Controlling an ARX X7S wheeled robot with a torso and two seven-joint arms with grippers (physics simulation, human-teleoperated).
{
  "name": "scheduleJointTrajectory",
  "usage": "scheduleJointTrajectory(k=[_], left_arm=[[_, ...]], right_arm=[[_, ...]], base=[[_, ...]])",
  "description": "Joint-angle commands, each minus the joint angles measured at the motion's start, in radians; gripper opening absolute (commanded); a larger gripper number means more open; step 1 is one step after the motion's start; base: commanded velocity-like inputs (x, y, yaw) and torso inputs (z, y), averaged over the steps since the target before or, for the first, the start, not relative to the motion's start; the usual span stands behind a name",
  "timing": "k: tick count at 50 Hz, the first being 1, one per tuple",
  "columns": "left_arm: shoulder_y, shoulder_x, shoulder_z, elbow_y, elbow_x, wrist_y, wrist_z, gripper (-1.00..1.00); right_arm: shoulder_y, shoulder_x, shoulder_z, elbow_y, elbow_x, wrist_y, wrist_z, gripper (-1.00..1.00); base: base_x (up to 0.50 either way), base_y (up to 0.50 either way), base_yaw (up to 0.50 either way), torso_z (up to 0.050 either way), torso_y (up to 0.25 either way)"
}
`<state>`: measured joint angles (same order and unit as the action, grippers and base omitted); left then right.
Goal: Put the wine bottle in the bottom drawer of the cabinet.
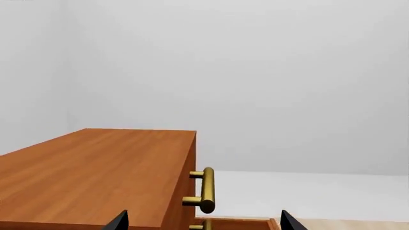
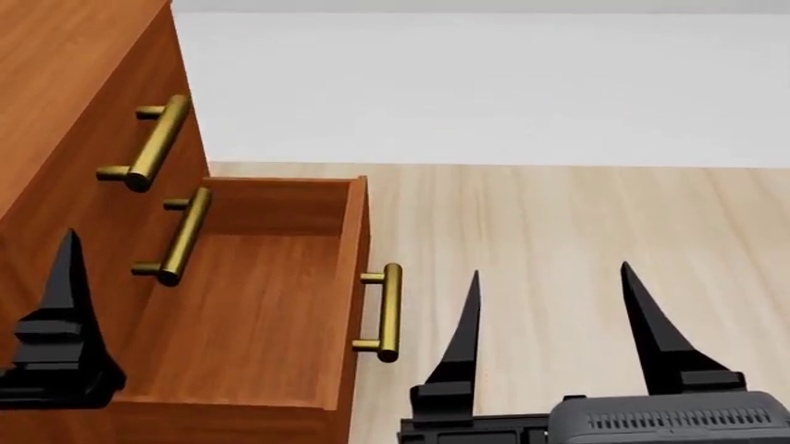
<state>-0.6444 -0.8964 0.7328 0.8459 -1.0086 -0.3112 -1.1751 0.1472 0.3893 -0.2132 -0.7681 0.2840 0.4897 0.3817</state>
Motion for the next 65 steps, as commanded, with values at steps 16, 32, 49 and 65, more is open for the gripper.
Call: scheduleJointTrajectory(k=[16, 32, 49, 65], left_arm=[[0.022, -0.060, -0.009, 0.098, -0.010, -0.013, -0.059, 1.00], [0.020, -0.053, -0.002, 0.100, -0.011, -0.018, -0.059, 1.00], [-0.020, -0.036, 0.009, 0.128, -0.035, -0.050, -0.061, 1.00], [-0.014, -0.043, 0.007, 0.125, -0.032, -0.035, -0.061, 1.00]], right_arm=[[-0.043, 0.070, 0.017, -0.112, 0.009, 0.063, 0.012, 1.00], [-0.115, 0.125, 0.028, -0.143, -0.010, 0.066, 0.017, 1.00], [-0.253, 0.165, 0.087, -0.160, -0.023, 0.017, 0.042, 1.00], [-0.380, 0.199, 0.216, -0.166, -0.004, -0.031, 0.064, 1.00]], base=[[0.00, 0.00, 0.00, 0.000, 0.000], [0.00, 0.00, 0.00, 0.000, 0.000], [0.00, 0.00, 0.00, 0.000, 0.000], [0.00, 0.00, 0.00, 0.000, 0.000]])
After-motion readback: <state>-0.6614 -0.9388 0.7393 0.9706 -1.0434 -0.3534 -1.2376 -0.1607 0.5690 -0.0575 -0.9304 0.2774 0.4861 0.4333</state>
